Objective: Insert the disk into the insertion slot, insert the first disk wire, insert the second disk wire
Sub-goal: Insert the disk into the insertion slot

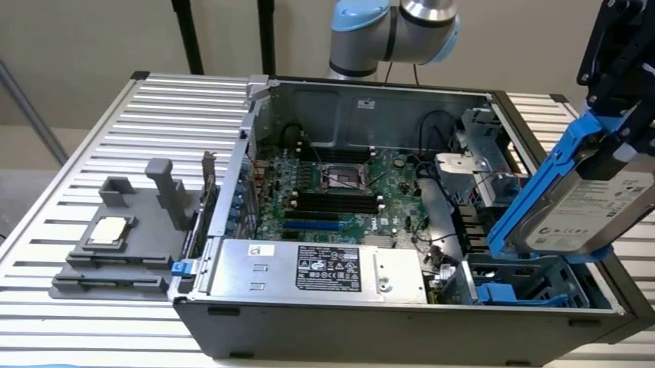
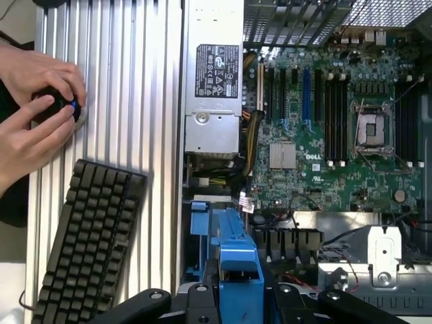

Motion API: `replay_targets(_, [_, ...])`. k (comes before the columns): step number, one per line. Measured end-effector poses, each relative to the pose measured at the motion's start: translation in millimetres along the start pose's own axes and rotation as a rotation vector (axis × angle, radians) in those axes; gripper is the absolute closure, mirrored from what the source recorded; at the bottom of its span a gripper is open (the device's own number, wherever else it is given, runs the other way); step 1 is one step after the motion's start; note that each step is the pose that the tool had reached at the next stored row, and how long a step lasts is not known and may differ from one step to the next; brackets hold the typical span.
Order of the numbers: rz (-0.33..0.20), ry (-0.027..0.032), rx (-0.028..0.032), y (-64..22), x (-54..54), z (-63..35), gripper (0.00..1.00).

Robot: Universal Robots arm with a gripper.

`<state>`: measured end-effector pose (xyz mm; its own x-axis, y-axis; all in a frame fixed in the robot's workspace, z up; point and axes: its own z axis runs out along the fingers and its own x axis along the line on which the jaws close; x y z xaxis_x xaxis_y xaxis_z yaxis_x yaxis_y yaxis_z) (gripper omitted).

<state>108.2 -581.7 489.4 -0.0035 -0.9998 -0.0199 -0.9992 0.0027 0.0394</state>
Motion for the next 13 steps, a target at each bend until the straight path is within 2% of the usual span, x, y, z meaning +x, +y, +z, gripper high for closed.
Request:
replay_targets(2, [0.0, -0.0079, 0.0, 0.0, 5.4, 0.6, 0.67])
replay_targets(4, [-0.001, -0.0131, 0.0, -0.1, 10.4, 2.5, 0.67])
replay_targets(13, [-0.002, -0.0296, 0.0076, 1.8, 11.6, 18.2, 0.67])
